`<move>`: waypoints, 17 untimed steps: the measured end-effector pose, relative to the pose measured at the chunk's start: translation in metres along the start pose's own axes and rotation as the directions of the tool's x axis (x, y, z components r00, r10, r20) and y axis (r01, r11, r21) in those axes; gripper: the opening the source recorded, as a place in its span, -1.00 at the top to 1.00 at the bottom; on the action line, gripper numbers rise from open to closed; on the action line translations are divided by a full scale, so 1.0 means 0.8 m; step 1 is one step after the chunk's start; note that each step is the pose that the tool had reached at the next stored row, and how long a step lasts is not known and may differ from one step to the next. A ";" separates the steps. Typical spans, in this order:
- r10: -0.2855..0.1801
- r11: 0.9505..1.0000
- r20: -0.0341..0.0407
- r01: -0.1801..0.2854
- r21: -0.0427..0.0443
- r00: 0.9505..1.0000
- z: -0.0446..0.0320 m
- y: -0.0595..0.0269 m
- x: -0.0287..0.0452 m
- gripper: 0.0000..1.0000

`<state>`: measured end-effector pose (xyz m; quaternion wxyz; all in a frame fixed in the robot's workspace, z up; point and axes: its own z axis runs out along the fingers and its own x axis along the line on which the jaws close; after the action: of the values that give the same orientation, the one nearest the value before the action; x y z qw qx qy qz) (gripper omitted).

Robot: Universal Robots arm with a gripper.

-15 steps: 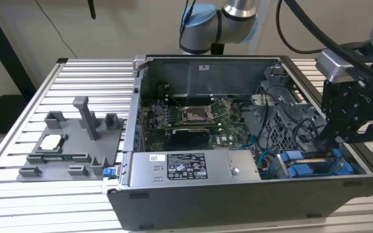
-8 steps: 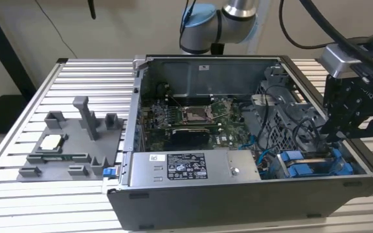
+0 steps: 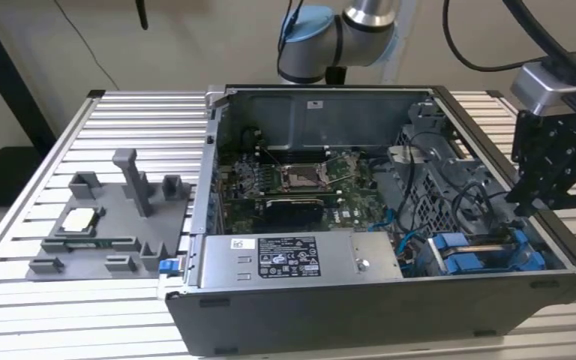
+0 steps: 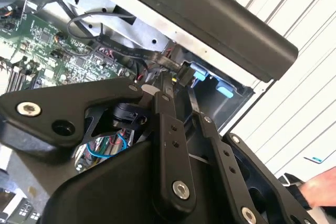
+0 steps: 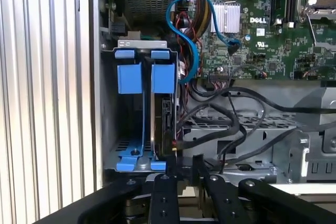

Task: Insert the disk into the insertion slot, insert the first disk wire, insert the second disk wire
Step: 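Insert the first disk wire, then insert the second disk wire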

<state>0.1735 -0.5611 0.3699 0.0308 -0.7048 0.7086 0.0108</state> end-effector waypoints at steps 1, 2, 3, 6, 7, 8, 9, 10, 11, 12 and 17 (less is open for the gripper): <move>0.000 1.000 0.000 0.000 -0.002 1.000 -0.0004 -0.003 0.0000 0.46; 0.000 1.000 0.000 0.000 -0.006 1.000 -0.0006 -0.006 -0.0001 0.46; 0.001 1.000 0.000 -0.001 -0.012 1.000 -0.0006 -0.009 -0.0001 0.46; 0.002 0.999 0.000 -0.002 -0.039 1.000 -0.0004 -0.019 -0.0001 0.46; 0.003 0.999 0.000 -0.003 -0.051 1.000 -0.0003 -0.022 -0.0001 0.46; 0.003 0.998 0.000 -0.003 -0.061 1.000 -0.0001 -0.025 -0.0001 0.46; 0.004 0.998 0.001 -0.004 -0.068 1.000 0.0001 -0.028 -0.0001 0.46; 0.004 0.997 0.003 -0.004 -0.076 1.000 0.0004 -0.031 -0.0001 0.46; 0.005 0.997 0.004 -0.005 -0.081 1.000 0.0007 -0.034 -0.0001 0.46; 0.005 0.996 0.004 -0.005 -0.084 1.000 0.0013 -0.035 -0.0001 0.46; 0.006 0.996 0.007 -0.005 -0.094 1.000 0.0052 -0.035 0.0002 0.46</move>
<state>0.2019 -0.5612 0.3665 0.0003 -0.7034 0.7093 0.0467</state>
